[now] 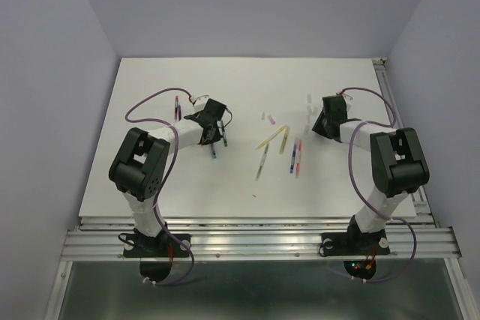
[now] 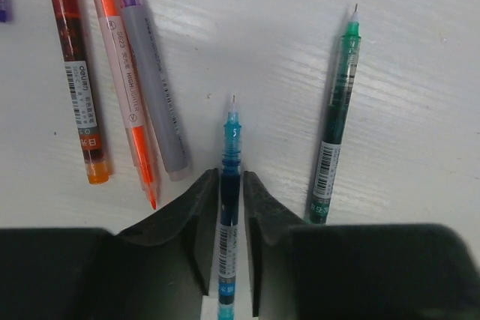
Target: Open the pen caps
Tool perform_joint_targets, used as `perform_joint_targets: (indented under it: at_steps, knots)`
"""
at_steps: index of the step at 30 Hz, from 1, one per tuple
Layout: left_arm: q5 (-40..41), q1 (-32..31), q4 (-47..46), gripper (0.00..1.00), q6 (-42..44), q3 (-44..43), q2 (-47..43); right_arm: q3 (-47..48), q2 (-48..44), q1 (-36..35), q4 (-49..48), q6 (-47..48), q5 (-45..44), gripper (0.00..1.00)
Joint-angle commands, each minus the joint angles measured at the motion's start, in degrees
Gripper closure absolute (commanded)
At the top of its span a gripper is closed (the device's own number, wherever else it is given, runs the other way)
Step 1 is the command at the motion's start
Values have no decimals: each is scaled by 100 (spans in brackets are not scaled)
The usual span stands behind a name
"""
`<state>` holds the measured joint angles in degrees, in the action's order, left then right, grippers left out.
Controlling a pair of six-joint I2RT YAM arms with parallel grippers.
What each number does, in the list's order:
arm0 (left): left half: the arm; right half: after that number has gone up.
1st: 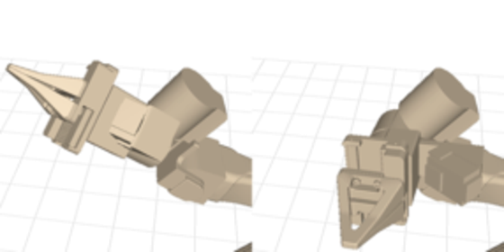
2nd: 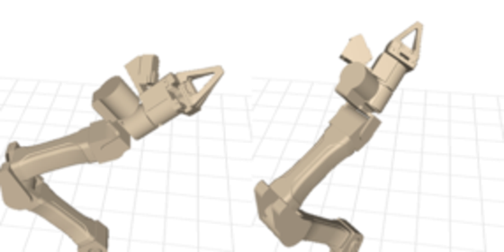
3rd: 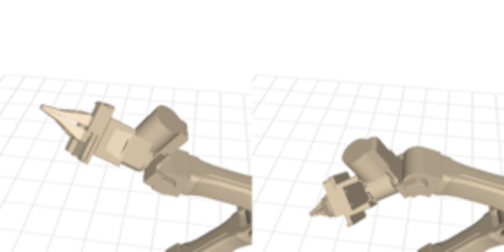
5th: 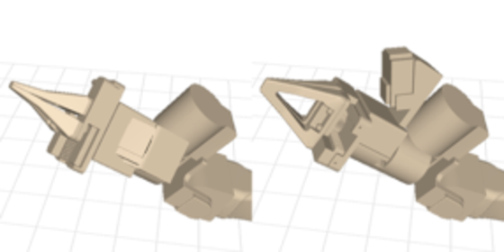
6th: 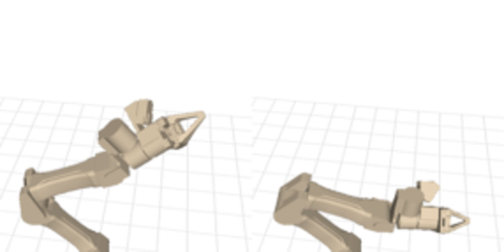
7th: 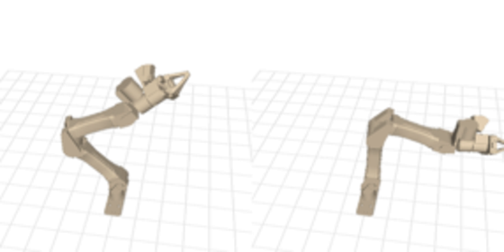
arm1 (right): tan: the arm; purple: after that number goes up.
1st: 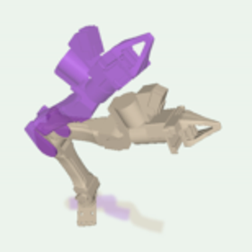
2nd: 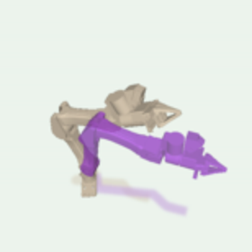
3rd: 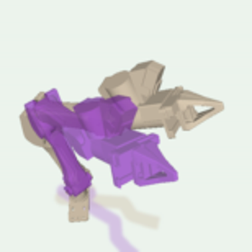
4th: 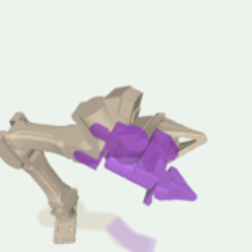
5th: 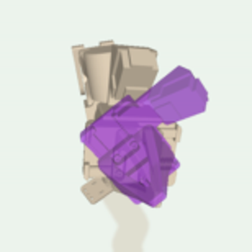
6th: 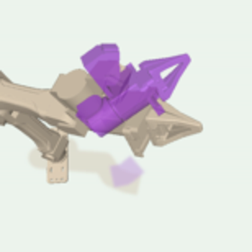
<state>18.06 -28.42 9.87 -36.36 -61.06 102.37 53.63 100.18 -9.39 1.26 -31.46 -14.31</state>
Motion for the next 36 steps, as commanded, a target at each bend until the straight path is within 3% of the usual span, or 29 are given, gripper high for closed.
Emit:
perform_joint_targets:
  at_steps: [1,3,7,9,12,14,15,19,24,28,36]
  knots:
    - [110,12,112,65,103,-179,-199,236,-33,42,24,44,173,60]
    - [31,4,112,54,120,-143,-296,192,-156,33,33,44,261,59]
    - [-128,-23,173,41,129,-64,-770,17,-578,33,76,61,262,45]
    - [-224,-127,173,28,138,23,-981,-62,-806,33,103,61,226,40]
    - [-374,-478,156,8,243,138,-1403,-203,-1324,42,287,-43,121,25]
    - [-426,-768,59,4,339,243,-1649,-449,-1799,34,463,-88,112,1]
    - [-444,-909,50,3,392,261,-1702,-545,-1957,33,524,-123,112,0]
    - [-891,-1673,-291,2,542,401,-1703,-1204,-3046,33,972,-334,191,0]
    - [-1191,-2035,-460,2,656,174,-1141,-2048,-4670,42,1157,-326,559,0]
    - [-1288,-2290,-425,3,735,-195,-527,-2137,-5288,34,1350,-194,640,0]
    - [-929,-2492,111,25,762,-1004,380,-2023,-5465,33,1623,-176,604,0]
